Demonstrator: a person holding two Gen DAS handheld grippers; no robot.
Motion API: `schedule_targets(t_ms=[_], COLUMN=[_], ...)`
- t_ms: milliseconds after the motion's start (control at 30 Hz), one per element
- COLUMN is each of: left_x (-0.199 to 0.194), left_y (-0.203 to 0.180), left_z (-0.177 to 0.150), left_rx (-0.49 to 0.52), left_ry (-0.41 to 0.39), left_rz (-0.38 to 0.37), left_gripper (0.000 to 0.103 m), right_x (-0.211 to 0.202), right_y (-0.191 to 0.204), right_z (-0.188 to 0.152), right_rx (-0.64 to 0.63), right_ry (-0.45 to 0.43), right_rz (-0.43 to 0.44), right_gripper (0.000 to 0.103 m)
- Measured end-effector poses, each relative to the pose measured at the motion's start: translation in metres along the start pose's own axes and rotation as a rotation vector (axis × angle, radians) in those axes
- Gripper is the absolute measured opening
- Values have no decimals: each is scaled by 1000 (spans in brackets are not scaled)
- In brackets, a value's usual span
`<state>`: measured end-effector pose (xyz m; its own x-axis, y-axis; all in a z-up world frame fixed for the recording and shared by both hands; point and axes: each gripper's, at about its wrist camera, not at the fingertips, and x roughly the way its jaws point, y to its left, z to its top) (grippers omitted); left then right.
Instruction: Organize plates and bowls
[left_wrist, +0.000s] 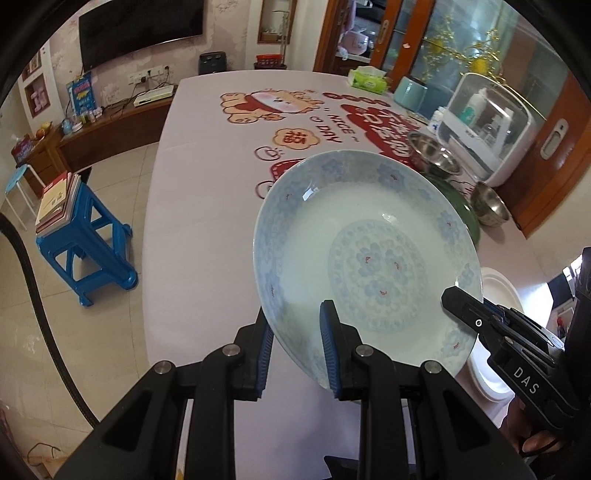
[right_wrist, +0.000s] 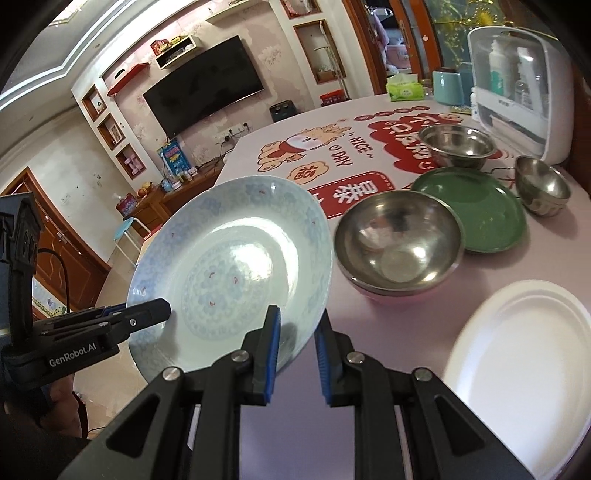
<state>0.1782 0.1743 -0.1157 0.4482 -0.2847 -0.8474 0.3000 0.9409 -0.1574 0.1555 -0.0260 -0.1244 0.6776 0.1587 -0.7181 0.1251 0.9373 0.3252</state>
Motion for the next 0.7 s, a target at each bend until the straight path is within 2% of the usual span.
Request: schedule_targets(t_ms=[700], left_x=[-13], left_y=[-109], left_z=[-25], left_rx=[145], left_ry=[24], left_rz=[-102], left_gripper=[23], right_x=[-81], right_y=[-73], right_z=[-33], right_rx=[104], right_ry=[-54], right_rz=[-117], right_gripper=[18])
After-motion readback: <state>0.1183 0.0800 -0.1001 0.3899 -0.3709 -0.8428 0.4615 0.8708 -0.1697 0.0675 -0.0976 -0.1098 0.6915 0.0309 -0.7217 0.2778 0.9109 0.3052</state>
